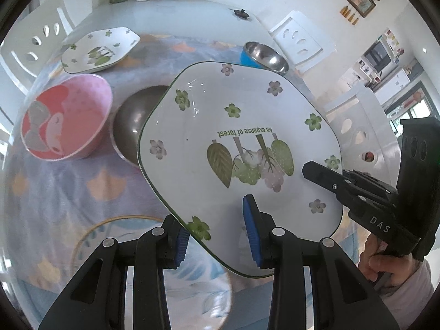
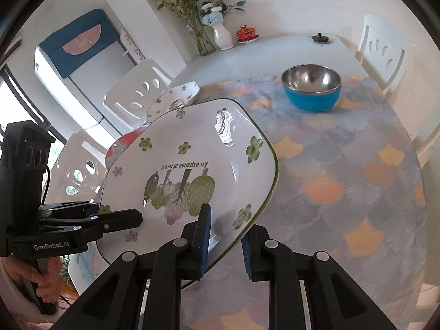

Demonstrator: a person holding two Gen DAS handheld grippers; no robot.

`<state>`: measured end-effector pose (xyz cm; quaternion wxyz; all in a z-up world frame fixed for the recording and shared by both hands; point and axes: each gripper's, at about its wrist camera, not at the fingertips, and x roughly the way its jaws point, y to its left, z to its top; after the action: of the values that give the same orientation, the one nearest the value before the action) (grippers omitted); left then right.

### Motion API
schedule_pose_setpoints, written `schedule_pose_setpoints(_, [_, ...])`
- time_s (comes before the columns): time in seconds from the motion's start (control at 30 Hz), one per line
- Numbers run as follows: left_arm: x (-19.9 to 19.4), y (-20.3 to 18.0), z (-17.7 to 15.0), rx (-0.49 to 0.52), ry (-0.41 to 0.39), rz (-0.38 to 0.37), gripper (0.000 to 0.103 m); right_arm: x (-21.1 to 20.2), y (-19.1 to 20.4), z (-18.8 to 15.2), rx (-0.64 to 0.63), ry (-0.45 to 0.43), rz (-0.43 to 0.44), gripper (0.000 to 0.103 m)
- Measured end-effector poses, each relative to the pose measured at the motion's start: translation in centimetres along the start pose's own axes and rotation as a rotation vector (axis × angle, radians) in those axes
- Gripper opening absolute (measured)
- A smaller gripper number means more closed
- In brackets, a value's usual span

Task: Organize plates and bowls
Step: 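Carry the held forest plate with both tools toward the Sunflower plate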

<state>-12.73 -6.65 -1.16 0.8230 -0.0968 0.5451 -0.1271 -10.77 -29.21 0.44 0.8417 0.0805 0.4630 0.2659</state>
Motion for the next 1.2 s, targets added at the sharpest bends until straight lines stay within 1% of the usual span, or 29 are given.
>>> schedule_pose_setpoints(0.27, [-1.4, 2.8, -0.2, 0.016, -0.004, -0.01, 0.032, 1.0, 3.2, -0.4, -0.003, 0.012, 0.001, 0.02])
schedule_pose_setpoints(0.57, [-1.8, 5.8, -2.5, 0.029, 0.037, -0.044, 0.032, 2.7, 6.1, -1.4, -0.022, 0.062, 0.012, 0.02])
schedule_pose_setpoints(0.7, [-2.1, 7.0, -3.8, 0.044, 0.06, -0.086, 0.032, 3.2, 7.3, -2.2, -0.04, 0.082, 0.01, 0.02])
schedule_pose_setpoints(0.83, [-2.3, 8.1, -4.9, 0.065, 0.077, -0.113, 0.032, 3.6, 8.4, -3.3, -0.049, 0.096, 0.02, 0.02])
schedule_pose_setpoints(1.03, [-2.5, 9.5, -5.9, 0.111, 0.103, -0.129, 0.032, 4.2, 10.2, -5.1, -0.043, 0.111, 0.012, 0.02])
schedule_pose_setpoints(1.2, [-2.6, 10.4, -6.8, 0.167, 0.132, -0.148, 0.032, 4.4, 11.5, -6.9, -0.001, 0.106, -0.014, 0.021])
